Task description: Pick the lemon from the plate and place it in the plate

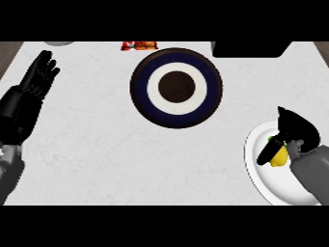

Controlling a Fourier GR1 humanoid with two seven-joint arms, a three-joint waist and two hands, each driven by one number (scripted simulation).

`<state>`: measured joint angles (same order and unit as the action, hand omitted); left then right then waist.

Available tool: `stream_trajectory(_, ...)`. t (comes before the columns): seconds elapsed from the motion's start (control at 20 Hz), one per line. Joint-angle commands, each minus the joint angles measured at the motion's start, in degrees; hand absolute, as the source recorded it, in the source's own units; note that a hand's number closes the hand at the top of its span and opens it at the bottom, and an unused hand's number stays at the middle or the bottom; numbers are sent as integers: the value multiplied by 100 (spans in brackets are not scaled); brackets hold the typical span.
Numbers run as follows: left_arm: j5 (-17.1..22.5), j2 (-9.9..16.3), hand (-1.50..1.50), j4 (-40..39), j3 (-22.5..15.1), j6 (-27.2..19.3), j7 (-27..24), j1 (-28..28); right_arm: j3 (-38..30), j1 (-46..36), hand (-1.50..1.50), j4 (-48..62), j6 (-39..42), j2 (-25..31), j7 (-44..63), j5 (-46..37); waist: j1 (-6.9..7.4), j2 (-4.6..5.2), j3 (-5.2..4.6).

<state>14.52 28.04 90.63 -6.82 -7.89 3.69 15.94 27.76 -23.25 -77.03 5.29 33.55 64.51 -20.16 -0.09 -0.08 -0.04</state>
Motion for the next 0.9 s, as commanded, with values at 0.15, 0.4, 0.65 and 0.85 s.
stream_trajectory(0.15,-90,-81,0,219,215,209,-77,-364,-303,552,-150,359,133,-161,-63,-164,20,3,4)
stream_trajectory(0.4,-295,-309,0,-406,286,241,-63,229,-396,378,-150,747,306,-504,94,-366,-8,21,3)
stream_trajectory(0.65,-304,-342,0,-321,382,387,48,333,-416,545,-150,1378,60,-624,-327,-840,4,27,5)
stream_trajectory(0.85,-250,-224,0,520,455,497,361,-281,-430,492,150,965,-582,-570,-807,-1549,63,-4,7)
